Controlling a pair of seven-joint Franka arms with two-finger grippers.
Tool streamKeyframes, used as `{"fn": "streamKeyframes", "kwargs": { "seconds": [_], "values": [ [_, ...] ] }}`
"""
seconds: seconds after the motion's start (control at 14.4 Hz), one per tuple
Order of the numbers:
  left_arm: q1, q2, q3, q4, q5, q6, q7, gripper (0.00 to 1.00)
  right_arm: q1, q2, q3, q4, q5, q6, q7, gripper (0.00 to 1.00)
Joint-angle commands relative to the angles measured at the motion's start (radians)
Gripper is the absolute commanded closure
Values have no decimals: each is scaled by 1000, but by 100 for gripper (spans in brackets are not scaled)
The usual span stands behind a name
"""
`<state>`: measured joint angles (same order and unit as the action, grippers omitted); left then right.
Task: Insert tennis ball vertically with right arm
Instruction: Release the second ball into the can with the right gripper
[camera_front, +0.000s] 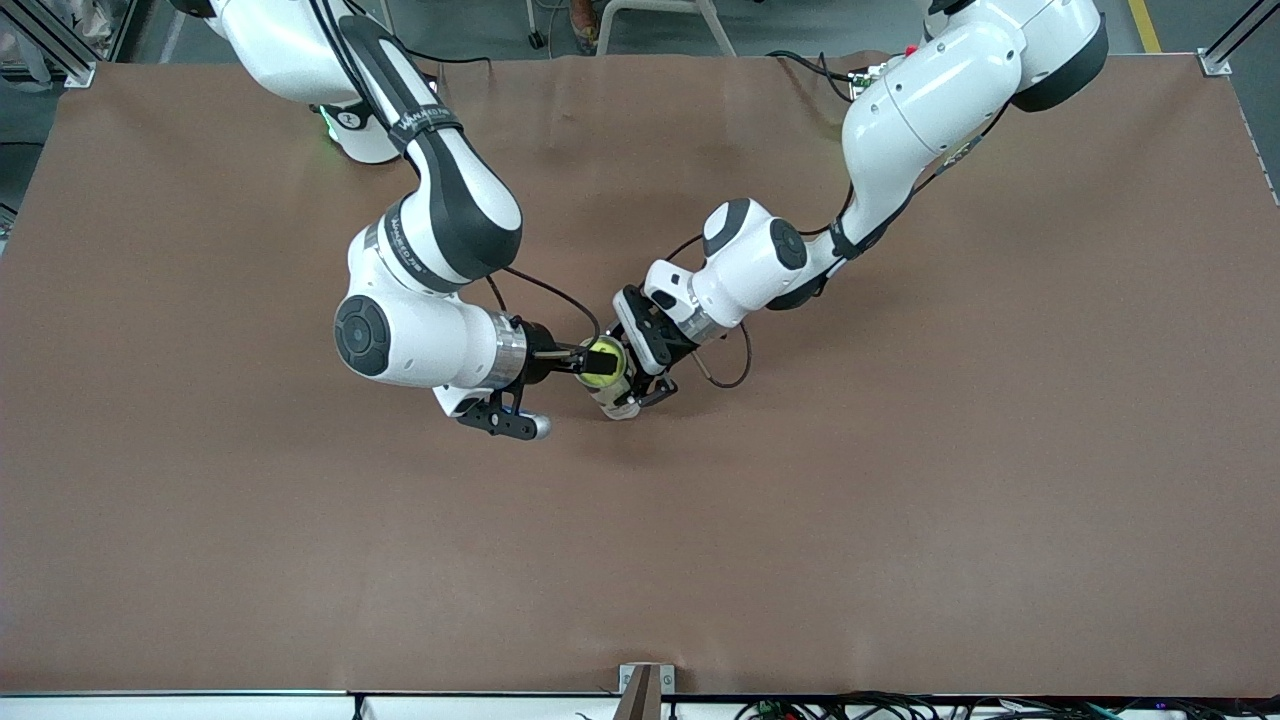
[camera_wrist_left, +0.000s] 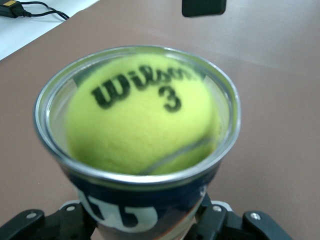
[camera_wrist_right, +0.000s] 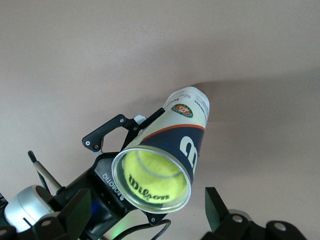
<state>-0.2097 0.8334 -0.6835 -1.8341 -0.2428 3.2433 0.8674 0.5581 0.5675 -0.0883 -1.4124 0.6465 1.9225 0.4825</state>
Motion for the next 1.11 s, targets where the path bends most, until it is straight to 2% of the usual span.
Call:
{"fn": "streamKeyframes", "kwargs": {
  "seconds": [0.0,0.14,0.28,0.49,0.76,1.04],
  "values": [
    [6,7,-8,-10,-24,3,10,26,-6,-24,-22,12,-11,-10,4,0],
    [6,7,-8,-10,-24,3,10,26,-21,-50,-88,45,-66,-106,2,0],
    [4,7,-8,-7,-24,1,10,26,-27,-98,-189,93,-196,-247,-8,0],
    [6,7,-8,-5,-24,0,10,26,-29,-159,-322,136,-376,-330,-105,0],
    [6,7,-8,-7,-24,0,10,26,-26,-205,-503,138,-404,-413,-326,0],
    [6,7,-8,-7,-24,0,10,25,-26,-221,-583,154,-447,-422,-424,0]
  ]
}}
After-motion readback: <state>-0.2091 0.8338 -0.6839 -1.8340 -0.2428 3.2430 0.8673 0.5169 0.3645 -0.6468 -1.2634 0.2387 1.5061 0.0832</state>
